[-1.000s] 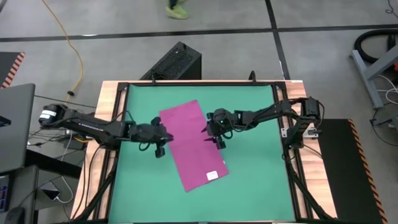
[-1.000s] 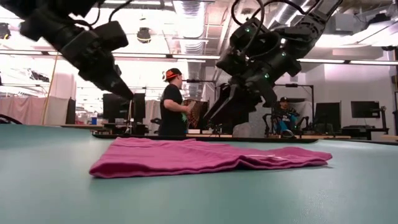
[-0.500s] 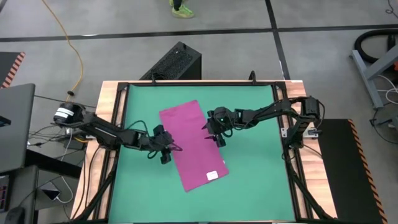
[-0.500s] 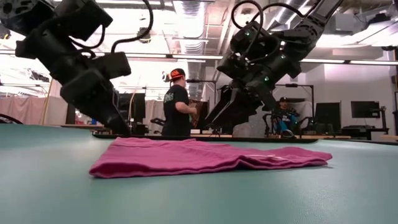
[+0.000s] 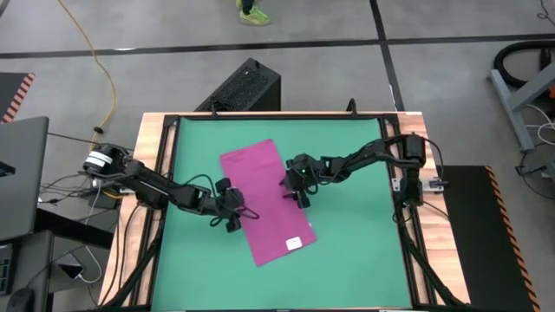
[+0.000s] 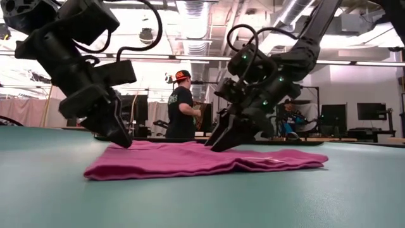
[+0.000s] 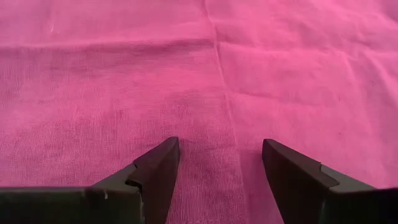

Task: Roll towel
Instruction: Fold the violet towel

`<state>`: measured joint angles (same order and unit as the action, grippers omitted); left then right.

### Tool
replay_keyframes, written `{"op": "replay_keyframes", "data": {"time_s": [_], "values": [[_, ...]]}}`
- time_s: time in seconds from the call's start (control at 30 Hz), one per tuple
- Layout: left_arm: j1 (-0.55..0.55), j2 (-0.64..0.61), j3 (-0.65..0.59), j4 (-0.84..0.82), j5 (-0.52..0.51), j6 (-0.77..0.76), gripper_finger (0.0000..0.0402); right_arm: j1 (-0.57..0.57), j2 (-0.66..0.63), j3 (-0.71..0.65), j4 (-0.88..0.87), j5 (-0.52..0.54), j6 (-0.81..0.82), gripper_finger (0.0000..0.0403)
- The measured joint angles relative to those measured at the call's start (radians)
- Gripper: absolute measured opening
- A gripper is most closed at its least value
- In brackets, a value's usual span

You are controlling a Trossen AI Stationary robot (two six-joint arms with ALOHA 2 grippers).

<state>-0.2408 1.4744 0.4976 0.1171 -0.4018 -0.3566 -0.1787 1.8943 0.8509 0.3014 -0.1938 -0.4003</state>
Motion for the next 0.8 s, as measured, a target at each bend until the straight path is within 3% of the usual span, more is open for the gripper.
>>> {"op": "replay_keyframes", "data": {"time_s": [0.47,0.8], "values": [[-0.022,-0.004,-0.005,-0.021,0.019,0.009,0.0167,0.015,-0.01,-0.002,-0.003,0.015,0.104,0.0257],[-0.022,-0.003,-0.056,-0.075,-0.03,-0.028,0.0167,0.12,-0.01,-0.003,0.004,0.045,0.205,0.0257]]}}
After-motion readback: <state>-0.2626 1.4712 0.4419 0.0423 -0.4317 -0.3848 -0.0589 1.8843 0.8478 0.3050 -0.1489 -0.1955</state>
